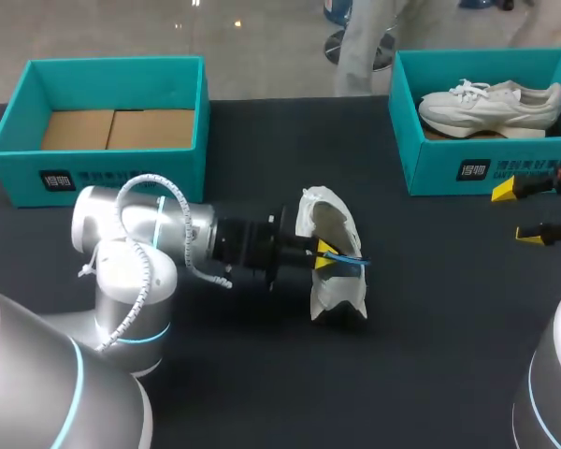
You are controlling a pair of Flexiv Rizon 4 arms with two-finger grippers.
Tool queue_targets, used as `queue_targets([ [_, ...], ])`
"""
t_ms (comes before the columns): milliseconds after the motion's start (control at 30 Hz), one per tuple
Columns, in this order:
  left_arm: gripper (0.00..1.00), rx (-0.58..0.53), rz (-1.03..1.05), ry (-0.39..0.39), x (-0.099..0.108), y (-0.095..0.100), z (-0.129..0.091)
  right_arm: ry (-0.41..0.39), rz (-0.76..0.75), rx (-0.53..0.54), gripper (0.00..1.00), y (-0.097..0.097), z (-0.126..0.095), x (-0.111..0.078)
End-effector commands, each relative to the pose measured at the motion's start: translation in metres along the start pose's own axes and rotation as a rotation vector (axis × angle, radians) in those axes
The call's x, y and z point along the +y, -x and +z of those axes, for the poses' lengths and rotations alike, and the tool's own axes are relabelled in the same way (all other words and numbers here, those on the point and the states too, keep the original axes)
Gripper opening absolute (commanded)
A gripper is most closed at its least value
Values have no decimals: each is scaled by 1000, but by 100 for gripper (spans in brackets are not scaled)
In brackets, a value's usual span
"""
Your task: Take the shoe out of the shoebox, open the shoe tongue, remove and reinsert the insole, then place the shoe into the shoebox
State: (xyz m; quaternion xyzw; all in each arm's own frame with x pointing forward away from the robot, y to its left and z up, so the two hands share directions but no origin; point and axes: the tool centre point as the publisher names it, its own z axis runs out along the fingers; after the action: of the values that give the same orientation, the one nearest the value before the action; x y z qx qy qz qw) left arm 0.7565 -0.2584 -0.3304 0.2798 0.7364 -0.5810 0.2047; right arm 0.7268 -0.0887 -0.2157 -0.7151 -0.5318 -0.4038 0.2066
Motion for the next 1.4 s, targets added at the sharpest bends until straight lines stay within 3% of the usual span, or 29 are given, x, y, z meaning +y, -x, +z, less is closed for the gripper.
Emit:
queue_targets([
  [33,0,0,3,7,4,3,7,1,1,-5,100,-1,0,-1],
  [233,0,-10,0,22,6,4,5,1,1,-5,100,-1,0,-1],
  [267,6,-10,0,23,6,4,4,1,1,-5,100,-1,0,-1],
  [300,27,-12,-1,21,3,4,2,1,1,-5,100,-1,0,-1],
  [333,40,-13,-2,20,0,3,0,1,1,-5,100,-1,0,-1],
  [367,42,-14,-1,17,-3,3,-2,1,1,-5,100,-1,0,-1],
  [567,34,-13,1,8,-17,-3,-12,1,1,-5,100,-1,0,-1],
  [667,17,-12,1,6,-18,-6,-11,1,1,-5,100,-1,0,-1],
  [700,3,-9,-1,8,-17,-8,-10,1,1,-5,100,-1,0,-1],
  [733,0,-7,-2,12,-15,-9,-9,1,1,-5,100,-1,0,-1],
  [933,0,8,28,37,-5,-14,0,1,1,-5,100,-1,0,-1],
  [1400,0,-24,84,78,18,1,13,1,1,-5,100,-1,0,-1],
])
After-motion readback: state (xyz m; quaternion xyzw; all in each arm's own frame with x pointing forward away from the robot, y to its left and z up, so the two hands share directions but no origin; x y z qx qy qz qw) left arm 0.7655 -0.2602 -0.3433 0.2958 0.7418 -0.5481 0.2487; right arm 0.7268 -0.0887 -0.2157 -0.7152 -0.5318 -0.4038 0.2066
